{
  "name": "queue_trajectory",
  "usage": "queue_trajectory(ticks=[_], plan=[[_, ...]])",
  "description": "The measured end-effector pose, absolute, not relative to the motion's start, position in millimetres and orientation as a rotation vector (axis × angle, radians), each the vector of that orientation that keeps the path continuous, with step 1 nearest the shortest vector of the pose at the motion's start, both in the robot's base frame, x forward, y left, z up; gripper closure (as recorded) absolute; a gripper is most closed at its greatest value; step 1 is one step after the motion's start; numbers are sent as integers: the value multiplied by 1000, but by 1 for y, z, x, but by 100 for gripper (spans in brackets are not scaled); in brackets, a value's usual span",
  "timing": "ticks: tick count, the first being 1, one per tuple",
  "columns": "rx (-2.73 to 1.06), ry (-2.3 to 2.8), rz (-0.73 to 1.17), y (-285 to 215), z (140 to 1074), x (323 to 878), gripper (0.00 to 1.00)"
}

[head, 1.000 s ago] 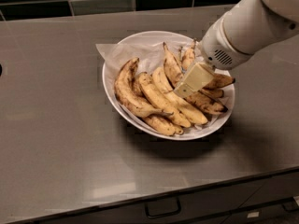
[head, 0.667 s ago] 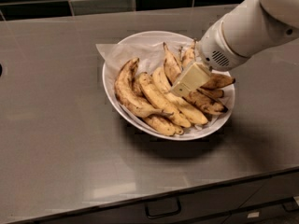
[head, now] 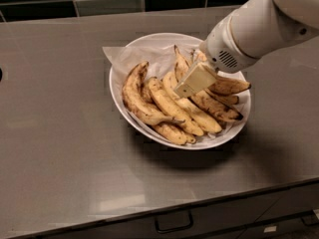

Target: Pick banana from white bowl

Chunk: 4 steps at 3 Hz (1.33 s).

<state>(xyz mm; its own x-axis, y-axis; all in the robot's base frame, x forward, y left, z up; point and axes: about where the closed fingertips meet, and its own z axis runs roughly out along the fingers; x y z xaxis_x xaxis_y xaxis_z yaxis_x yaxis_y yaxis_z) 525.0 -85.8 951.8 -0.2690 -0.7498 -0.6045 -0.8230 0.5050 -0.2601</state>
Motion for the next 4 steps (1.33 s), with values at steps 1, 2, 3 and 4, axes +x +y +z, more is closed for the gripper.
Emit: queue_trajectory(ticks=[1, 2, 3, 4], plan=[[-1287, 2058, 107, -83, 952, 526, 27], [-1281, 2074, 82, -86, 947, 528, 36], [-1280, 2091, 59, -88, 945, 530, 37], [-1290, 2113, 39, -88, 944, 532, 38]])
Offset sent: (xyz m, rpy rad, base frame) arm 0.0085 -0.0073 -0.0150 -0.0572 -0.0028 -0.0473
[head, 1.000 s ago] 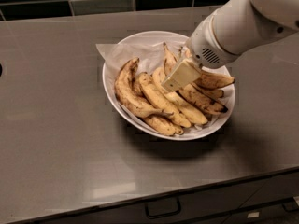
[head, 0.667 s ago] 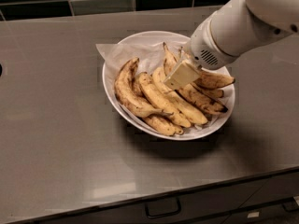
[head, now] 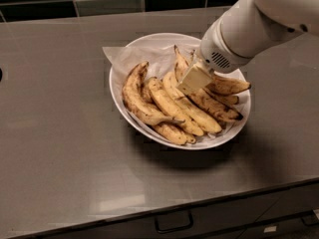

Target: Pick banana from white bowl

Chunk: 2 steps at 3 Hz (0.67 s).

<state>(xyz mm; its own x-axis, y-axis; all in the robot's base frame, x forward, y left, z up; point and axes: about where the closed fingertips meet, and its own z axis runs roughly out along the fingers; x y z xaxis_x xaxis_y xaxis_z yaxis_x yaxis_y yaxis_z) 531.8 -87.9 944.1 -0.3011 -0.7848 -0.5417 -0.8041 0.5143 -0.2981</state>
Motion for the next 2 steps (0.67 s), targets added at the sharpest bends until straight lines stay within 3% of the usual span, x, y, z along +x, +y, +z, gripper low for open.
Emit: queue_trajectory(ticks=[2], plan=[[-1297, 2116, 47, -86, 941, 533, 43]])
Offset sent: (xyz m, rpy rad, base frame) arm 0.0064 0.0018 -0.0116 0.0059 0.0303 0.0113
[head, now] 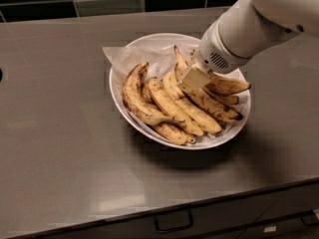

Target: Pick banana from white bowl

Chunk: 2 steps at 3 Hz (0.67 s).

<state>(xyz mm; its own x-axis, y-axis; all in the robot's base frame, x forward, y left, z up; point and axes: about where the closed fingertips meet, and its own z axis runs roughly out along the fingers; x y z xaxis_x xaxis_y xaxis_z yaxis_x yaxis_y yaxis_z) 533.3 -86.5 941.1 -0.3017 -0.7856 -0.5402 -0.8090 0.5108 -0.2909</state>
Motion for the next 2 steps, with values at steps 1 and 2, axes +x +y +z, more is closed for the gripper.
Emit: queue_trajectory(ticks=[1, 2], plan=[[-1315, 2116, 64, -81, 938, 537, 44], [-1339, 2114, 80, -74, 935, 541, 43]])
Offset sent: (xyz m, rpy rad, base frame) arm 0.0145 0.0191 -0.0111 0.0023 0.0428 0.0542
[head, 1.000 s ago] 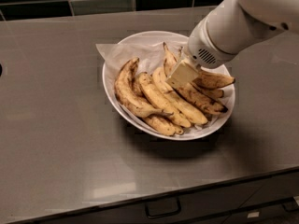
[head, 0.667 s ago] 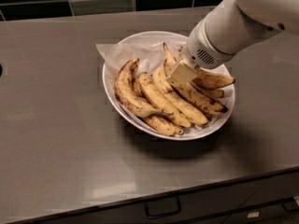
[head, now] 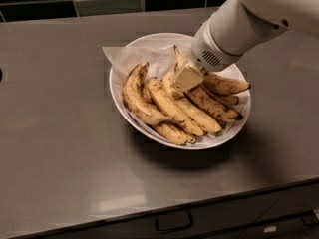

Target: Pick banana from white bowl

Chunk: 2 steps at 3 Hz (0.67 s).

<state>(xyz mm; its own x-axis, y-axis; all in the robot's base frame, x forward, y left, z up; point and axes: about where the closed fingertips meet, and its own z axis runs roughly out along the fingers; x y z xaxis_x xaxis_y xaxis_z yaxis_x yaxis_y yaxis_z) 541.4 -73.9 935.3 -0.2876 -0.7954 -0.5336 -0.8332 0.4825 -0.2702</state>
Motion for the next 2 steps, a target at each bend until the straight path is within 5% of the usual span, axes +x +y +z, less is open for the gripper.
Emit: queue_trajectory(ticks=[1, 2], plan=[[-1341, 2129, 89, -73, 929, 544, 48], [-1341, 2129, 89, -73, 929, 544, 66]])
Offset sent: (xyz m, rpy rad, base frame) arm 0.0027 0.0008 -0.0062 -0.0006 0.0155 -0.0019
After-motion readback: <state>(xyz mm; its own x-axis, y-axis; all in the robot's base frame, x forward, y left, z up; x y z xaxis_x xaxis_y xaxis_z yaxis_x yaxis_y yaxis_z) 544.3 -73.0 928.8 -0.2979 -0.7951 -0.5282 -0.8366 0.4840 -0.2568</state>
